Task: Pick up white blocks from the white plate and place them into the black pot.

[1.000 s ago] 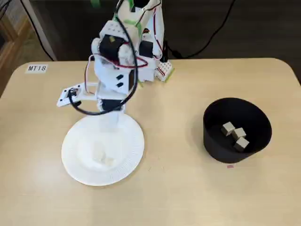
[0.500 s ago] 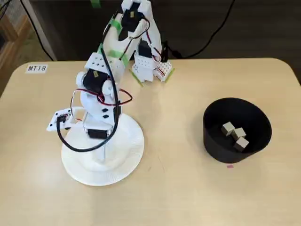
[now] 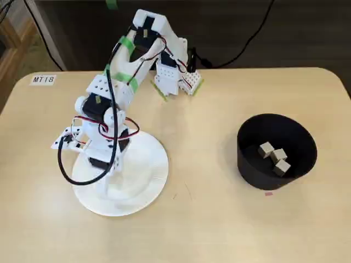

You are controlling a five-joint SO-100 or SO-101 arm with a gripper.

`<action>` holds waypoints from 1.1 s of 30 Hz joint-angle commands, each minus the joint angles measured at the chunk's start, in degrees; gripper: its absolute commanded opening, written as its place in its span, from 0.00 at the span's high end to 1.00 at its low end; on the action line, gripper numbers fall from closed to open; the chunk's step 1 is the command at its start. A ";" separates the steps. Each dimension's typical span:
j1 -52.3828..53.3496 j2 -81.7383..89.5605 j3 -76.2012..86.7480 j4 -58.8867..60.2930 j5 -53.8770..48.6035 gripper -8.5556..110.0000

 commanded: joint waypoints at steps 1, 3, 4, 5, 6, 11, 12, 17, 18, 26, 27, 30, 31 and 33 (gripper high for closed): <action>-0.53 -5.10 -11.60 4.75 0.62 0.69; -0.70 -7.21 -13.97 4.92 0.97 0.72; -0.62 -8.00 -14.77 4.92 1.58 0.75; -0.44 -8.88 -16.00 4.92 2.11 0.80; -0.26 -9.84 -17.49 4.92 2.29 0.85; -0.35 -13.45 -24.52 6.77 2.46 0.95; -0.35 -13.80 -26.19 7.65 2.29 0.95; -0.35 -11.43 -26.89 8.53 2.55 0.95; -0.53 -10.20 -26.37 8.61 2.64 0.95; -12.74 -3.96 -47.72 8.17 -2.29 0.95; -15.73 -6.42 -56.34 8.09 -3.16 0.95; -24.87 -7.21 -66.88 5.71 -3.78 0.95; -27.69 -5.80 -66.88 5.36 -4.13 0.95; -33.05 -3.43 -66.88 5.36 -4.39 0.95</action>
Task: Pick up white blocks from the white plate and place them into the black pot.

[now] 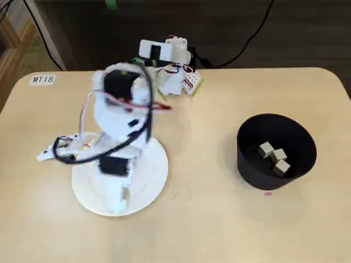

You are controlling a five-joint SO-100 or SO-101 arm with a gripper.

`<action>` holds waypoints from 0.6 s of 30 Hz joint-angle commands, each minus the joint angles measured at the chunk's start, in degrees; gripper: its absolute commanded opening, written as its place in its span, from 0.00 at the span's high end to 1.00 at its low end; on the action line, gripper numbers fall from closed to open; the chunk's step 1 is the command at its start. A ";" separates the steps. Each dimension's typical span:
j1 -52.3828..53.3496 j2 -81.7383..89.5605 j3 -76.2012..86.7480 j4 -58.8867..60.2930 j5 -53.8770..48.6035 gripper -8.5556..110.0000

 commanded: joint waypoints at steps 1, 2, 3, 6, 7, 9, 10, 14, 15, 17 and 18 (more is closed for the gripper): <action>-9.40 6.68 -5.01 -0.88 -0.44 0.95; -11.51 7.65 -4.92 0.26 0.62 0.95; -13.36 8.17 -4.83 2.20 2.02 0.95; -19.34 16.35 12.13 2.37 3.69 0.95; -20.83 19.34 18.81 2.37 4.66 0.95; -23.47 23.64 29.53 2.37 6.06 0.95; -24.61 25.22 33.66 2.37 6.77 0.95; -29.18 28.48 46.41 2.37 9.40 0.95; -30.32 28.65 48.87 2.37 9.93 0.95; -32.26 28.30 52.38 2.37 10.46 0.95; -32.96 27.86 53.35 2.37 10.63 0.95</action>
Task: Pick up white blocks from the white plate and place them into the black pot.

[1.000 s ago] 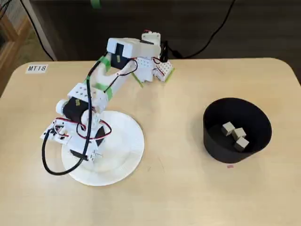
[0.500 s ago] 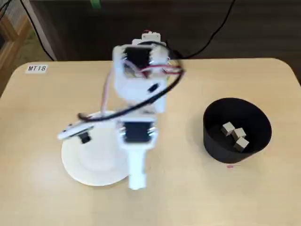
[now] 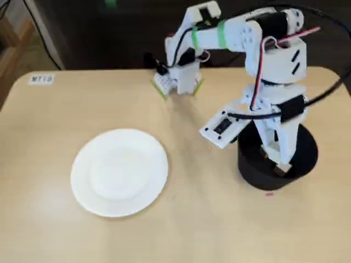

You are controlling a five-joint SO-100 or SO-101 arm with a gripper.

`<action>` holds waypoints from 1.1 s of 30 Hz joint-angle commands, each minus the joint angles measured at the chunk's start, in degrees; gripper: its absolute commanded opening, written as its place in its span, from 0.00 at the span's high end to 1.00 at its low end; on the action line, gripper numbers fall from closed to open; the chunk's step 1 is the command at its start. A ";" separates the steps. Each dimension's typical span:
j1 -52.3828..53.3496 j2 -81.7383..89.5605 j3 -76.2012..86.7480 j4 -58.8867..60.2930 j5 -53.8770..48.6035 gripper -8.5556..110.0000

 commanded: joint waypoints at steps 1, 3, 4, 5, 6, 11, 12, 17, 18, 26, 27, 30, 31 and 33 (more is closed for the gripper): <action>-2.90 3.34 3.60 0.18 1.05 0.95; -3.34 3.16 4.66 0.18 1.32 0.95; -3.43 3.16 5.01 0.18 1.49 0.95; -3.52 3.34 5.36 0.18 1.67 0.95; -3.60 3.60 5.62 0.18 1.85 0.95; -4.75 5.45 6.42 0.18 -0.53 0.72; -5.10 5.98 6.42 0.09 -1.32 0.67; -5.45 7.56 6.42 0.09 -0.70 0.70; -5.36 7.73 6.50 0.09 -0.35 0.73; -1.58 17.23 7.38 -1.67 -0.97 0.95; -0.26 20.13 7.38 -3.08 -1.58 0.95; 4.31 28.83 7.56 -8.17 -3.43 0.95; 5.89 31.73 7.65 -9.67 -3.69 0.95; 8.70 37.18 7.65 -13.01 -4.83 0.95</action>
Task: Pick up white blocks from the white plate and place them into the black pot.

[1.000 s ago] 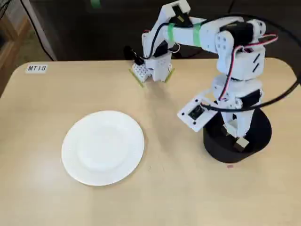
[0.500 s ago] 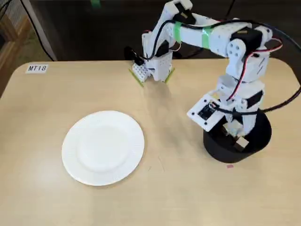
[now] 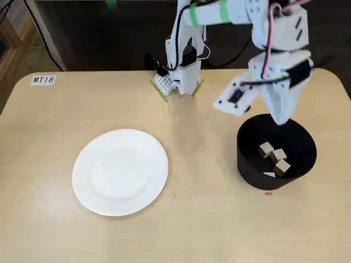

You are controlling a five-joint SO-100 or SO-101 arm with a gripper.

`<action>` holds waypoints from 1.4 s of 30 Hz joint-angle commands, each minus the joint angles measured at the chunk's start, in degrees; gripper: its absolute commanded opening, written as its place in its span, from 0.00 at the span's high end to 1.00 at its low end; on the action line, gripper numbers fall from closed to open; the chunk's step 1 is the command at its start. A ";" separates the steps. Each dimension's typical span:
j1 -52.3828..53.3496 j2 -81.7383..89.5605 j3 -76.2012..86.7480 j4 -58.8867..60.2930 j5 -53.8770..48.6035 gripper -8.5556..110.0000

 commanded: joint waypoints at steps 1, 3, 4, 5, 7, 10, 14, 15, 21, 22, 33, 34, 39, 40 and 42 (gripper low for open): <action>5.01 11.87 -0.18 -5.80 -1.58 0.95; 7.29 16.44 -0.18 -8.26 -1.58 0.95; 8.61 18.54 -0.18 -9.40 -1.58 0.95; 10.02 20.57 -0.18 -10.11 -1.67 0.95; 13.10 24.43 0.18 -10.55 -1.14 0.95; 16.44 33.75 6.59 -14.06 -0.53 0.95; 18.37 57.57 37.44 -34.19 3.25 0.95; 18.72 62.05 43.07 -35.60 3.96 0.95; 19.51 70.66 64.42 -31.55 4.57 0.95; 20.21 71.89 68.47 -32.08 4.66 0.95; 28.04 87.36 105.03 -32.61 3.52 0.95; 28.48 90.70 108.02 -31.64 3.96 0.95; 27.95 91.85 115.58 -29.79 2.81 0.95; 27.95 91.85 116.89 -30.15 2.37 0.95; 28.21 91.85 119.44 -30.59 2.02 0.95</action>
